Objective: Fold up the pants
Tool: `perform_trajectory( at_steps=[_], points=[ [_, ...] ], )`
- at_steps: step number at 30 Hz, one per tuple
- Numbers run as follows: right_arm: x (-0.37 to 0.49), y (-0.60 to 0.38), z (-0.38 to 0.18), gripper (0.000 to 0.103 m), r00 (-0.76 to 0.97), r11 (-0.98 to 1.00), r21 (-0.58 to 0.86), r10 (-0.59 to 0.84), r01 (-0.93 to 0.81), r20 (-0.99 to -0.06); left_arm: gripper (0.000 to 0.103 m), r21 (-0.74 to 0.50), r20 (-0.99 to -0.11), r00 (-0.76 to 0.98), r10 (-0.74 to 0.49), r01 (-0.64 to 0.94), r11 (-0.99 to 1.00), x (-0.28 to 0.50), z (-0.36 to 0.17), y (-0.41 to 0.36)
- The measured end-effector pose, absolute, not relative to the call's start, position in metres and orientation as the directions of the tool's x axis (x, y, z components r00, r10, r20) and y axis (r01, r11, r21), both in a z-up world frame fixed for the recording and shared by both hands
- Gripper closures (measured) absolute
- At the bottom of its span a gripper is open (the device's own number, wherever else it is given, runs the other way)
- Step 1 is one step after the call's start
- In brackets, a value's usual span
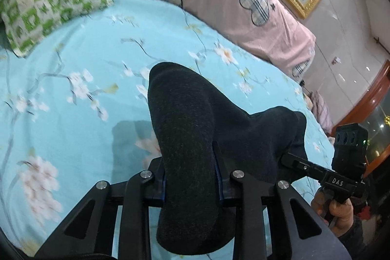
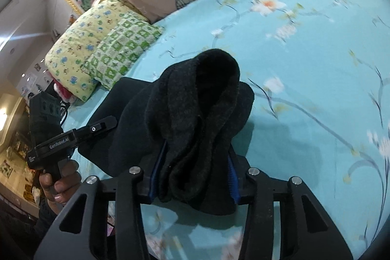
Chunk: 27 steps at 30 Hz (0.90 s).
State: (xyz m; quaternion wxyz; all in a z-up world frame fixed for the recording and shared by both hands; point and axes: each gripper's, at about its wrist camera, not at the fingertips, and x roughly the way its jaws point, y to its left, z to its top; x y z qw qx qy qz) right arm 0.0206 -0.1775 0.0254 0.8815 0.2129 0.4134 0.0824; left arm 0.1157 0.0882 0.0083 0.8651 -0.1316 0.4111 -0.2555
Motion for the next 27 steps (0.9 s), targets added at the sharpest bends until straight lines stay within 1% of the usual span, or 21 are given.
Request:
perform_trajectory(
  at_steps=[5, 10, 17, 24, 25, 26, 27],
  points=[
    [0.055, -0.16, 0.035, 0.058, 0.65, 0.907, 0.418, 0.345, -0.046, -0.677, 0.075, -0.425, -0.643, 0.576, -0.505, 0.281, 0.861, 0.136, 0.017, 0.114],
    [0.1, -0.143, 0.035, 0.058, 0.642, 0.895, 0.435, 0.393, -0.101, -0.658, 0.075, -0.404, -0.634, 0.629, -0.45, 0.228, 0.886, 0.16, 0.024, 0.142],
    [0.149, -0.127, 0.029, 0.058, 0.635, 0.881, 0.447, 0.437, -0.158, -0.637, 0.075, -0.401, -0.646, 0.647, -0.405, 0.164, 0.901, 0.191, 0.017, 0.169],
    [0.172, -0.12, 0.013, 0.057, 0.606, 0.887, 0.434, 0.433, -0.155, -0.668, 0.074, -0.376, -0.675, 0.637, -0.371, 0.136, 0.917, 0.201, -0.004, 0.173],
    [0.173, -0.12, 0.011, 0.055, 0.602, 0.889, 0.433, 0.43, -0.152, -0.672, 0.073, -0.378, -0.676, 0.636, -0.372, 0.135, 0.916, 0.202, -0.005, 0.173],
    [0.174, -0.122, 0.009, 0.05, 0.6, 0.887, 0.438, 0.431, -0.145, -0.674, 0.071, -0.38, -0.678, 0.634, -0.373, 0.132, 0.915, 0.202, -0.008, 0.175],
    [0.175, -0.125, 0.006, 0.048, 0.599, 0.883, 0.448, 0.434, -0.137, -0.673, 0.067, -0.383, -0.681, 0.63, -0.374, 0.129, 0.915, 0.202, -0.011, 0.176]
  ],
)
